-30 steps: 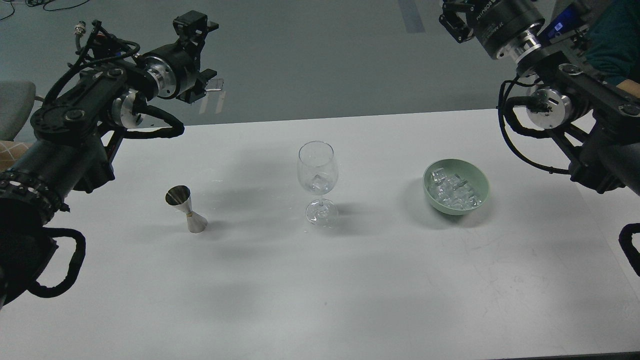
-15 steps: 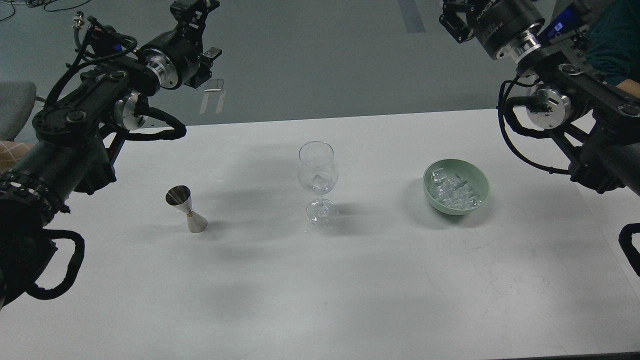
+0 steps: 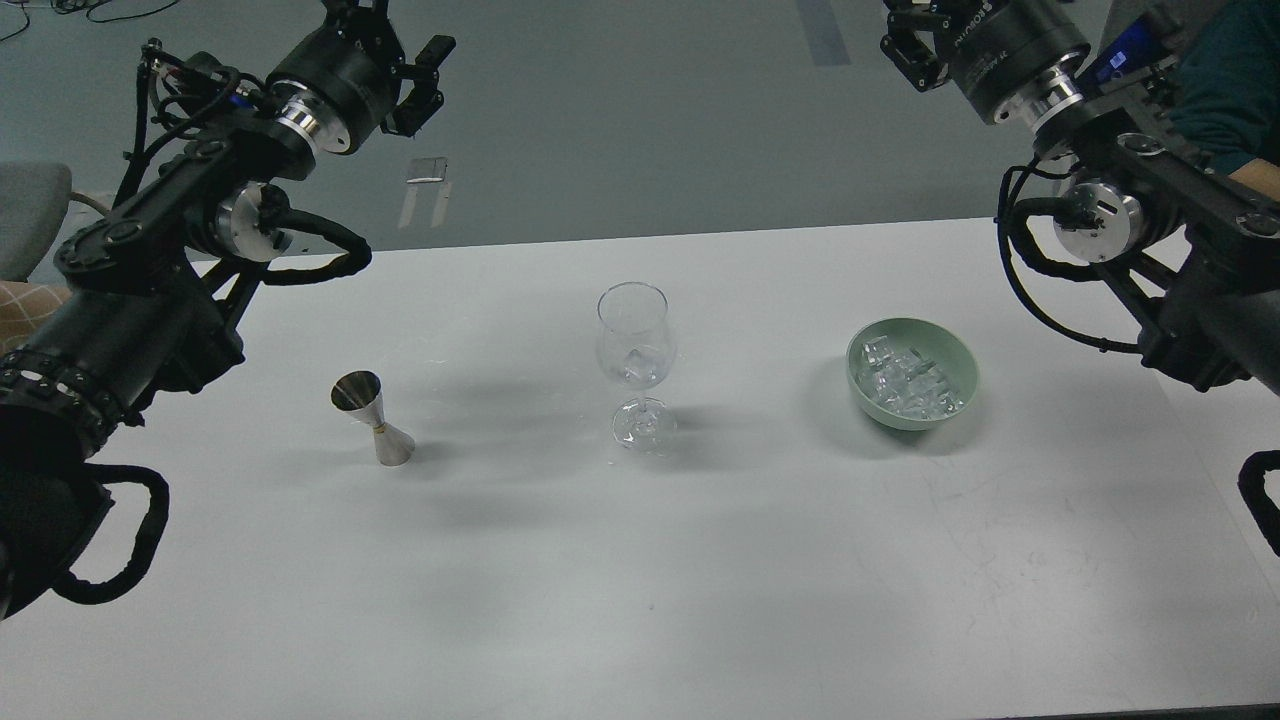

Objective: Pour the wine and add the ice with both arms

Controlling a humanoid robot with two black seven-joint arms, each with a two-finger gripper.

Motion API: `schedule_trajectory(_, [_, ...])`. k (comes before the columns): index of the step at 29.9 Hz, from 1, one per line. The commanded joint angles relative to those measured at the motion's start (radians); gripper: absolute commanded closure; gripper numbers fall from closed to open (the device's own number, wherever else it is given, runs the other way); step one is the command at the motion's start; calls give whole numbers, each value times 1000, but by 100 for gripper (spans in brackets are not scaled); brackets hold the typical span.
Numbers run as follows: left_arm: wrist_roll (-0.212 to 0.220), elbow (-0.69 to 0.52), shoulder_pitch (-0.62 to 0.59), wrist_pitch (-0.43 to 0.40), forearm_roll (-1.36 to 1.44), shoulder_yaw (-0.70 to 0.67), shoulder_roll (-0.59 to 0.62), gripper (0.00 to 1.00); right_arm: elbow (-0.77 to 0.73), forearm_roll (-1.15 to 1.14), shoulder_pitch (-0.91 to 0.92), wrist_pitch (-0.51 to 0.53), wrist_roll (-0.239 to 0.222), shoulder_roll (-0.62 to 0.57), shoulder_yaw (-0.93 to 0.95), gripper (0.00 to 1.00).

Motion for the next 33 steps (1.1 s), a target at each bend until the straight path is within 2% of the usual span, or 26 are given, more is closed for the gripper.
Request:
schedule_trajectory(1, [-1, -1, 11, -12, -15, -37, -3, 2, 0, 0, -1, 0, 0, 0, 0, 0])
schedule_trajectory(18, [1, -20, 14, -18, -25, -66, -3, 2, -3, 3, -9, 6, 0, 0, 12, 0])
schedule_trajectory(33, [6, -40, 17, -18, -25, -66, -5, 2, -93, 72, 3, -15, 0, 54, 152, 0])
